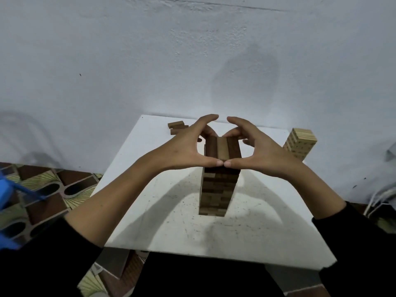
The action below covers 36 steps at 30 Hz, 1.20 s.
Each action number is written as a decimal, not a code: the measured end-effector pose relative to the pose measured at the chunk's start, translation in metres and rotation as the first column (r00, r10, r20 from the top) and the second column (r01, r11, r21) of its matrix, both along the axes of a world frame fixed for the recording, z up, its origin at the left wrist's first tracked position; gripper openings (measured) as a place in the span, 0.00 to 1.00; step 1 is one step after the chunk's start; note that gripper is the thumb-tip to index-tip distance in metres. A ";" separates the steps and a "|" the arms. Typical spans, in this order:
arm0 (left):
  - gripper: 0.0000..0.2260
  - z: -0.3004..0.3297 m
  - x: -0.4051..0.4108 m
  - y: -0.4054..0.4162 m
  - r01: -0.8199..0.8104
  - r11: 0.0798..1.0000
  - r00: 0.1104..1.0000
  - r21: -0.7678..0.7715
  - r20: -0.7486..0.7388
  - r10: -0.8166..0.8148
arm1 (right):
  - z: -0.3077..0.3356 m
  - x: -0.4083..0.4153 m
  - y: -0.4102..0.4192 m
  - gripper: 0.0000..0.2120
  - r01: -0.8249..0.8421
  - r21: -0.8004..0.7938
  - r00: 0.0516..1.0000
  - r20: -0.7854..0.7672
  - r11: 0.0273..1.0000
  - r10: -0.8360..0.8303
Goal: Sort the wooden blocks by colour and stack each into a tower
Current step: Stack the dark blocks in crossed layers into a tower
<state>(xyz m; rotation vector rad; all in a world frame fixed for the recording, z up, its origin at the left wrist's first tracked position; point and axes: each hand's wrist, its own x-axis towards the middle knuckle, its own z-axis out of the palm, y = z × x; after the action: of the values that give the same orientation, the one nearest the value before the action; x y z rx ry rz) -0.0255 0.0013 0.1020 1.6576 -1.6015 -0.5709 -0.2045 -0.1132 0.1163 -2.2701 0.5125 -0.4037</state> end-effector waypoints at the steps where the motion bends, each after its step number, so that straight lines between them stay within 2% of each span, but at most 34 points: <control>1: 0.43 -0.002 -0.001 0.001 0.000 1.000 1.000 0.003 0.004 0.000 | -0.002 -0.001 0.001 0.42 -0.001 0.001 1.000 -0.007 1.000 0.001; 6: 0.42 -0.005 -0.007 0.002 -0.011 1.000 1.000 -0.004 0.019 0.011 | -0.006 -0.006 0.003 0.43 0.000 0.016 1.000 -0.009 1.000 0.000; 13: 0.44 -0.006 -0.008 0.004 -0.011 1.000 1.000 0.021 0.030 0.011 | -0.009 -0.008 0.001 0.49 -0.010 0.010 0.999 -0.044 1.000 0.010; 30: 0.48 -0.014 -0.009 0.004 -0.030 1.000 1.000 -0.007 -0.004 0.030 | -0.011 -0.005 0.002 0.46 0.016 0.037 0.997 -0.070 0.999 -0.013; 36: 0.48 -0.018 -0.009 0.009 -0.004 1.000 0.997 0.029 -0.079 0.006 | -0.012 -0.006 0.003 0.49 -0.008 0.070 0.998 -0.055 0.997 0.012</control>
<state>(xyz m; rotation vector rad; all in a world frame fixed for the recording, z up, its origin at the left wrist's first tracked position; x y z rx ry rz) -0.0344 0.0100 0.0835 1.6388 -1.5380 -0.6517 -0.2106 -0.1105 0.1047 -2.2206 0.5356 -0.3134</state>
